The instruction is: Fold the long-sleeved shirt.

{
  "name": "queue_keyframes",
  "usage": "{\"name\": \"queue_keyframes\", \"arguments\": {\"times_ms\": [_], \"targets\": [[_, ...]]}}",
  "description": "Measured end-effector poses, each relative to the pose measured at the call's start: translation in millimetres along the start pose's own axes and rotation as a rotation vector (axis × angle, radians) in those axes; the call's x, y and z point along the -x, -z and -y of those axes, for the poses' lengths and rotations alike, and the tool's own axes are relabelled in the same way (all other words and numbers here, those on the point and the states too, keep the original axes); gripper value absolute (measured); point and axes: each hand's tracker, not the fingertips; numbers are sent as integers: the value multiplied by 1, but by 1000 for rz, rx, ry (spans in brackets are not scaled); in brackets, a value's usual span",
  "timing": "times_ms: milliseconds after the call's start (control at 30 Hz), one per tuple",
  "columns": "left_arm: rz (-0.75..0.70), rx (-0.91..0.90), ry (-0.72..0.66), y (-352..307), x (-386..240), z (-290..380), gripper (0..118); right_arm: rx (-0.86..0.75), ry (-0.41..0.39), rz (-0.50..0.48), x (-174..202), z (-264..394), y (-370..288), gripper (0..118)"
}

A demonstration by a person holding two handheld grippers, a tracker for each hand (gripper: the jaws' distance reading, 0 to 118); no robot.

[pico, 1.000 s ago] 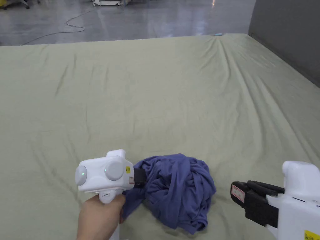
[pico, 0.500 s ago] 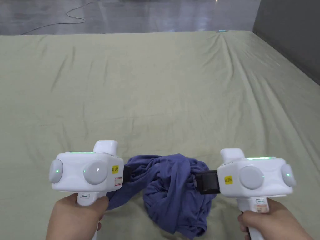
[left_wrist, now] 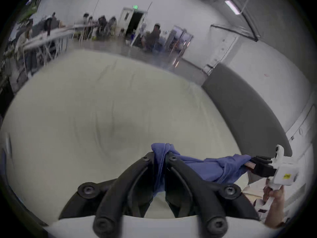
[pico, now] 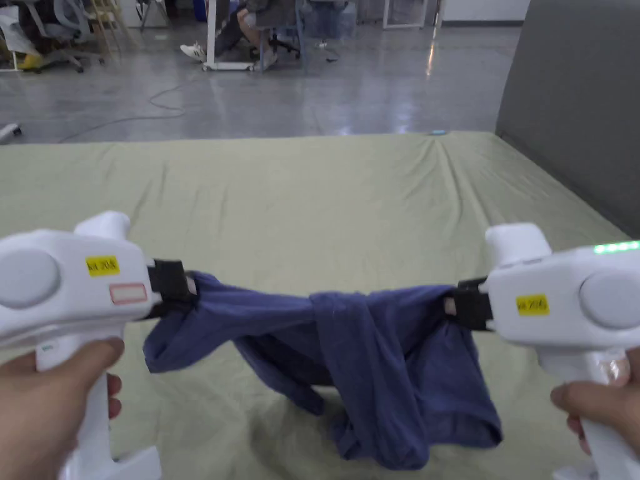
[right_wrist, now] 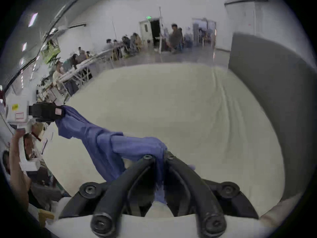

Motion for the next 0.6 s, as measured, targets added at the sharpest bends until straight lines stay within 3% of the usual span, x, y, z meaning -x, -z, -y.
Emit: {"name": "queue_keyframes", "arguments": {"times_ms": [67,233,467,600], "targets": [[44,-44,-19,-23,-6,-37,4,-38,-28,8,2,-40,-25,3],[75,-131,-27,-61,-30,-125,4,-94,-203,130,22,-141,-63,3],[16,-220,25,-71,-69,-233,4,-144,-235,202,33,-266,-74,3],[-1,-243,23,-67,-79,-279,4,-170,-295,323,41,-319,-70,3]]}}
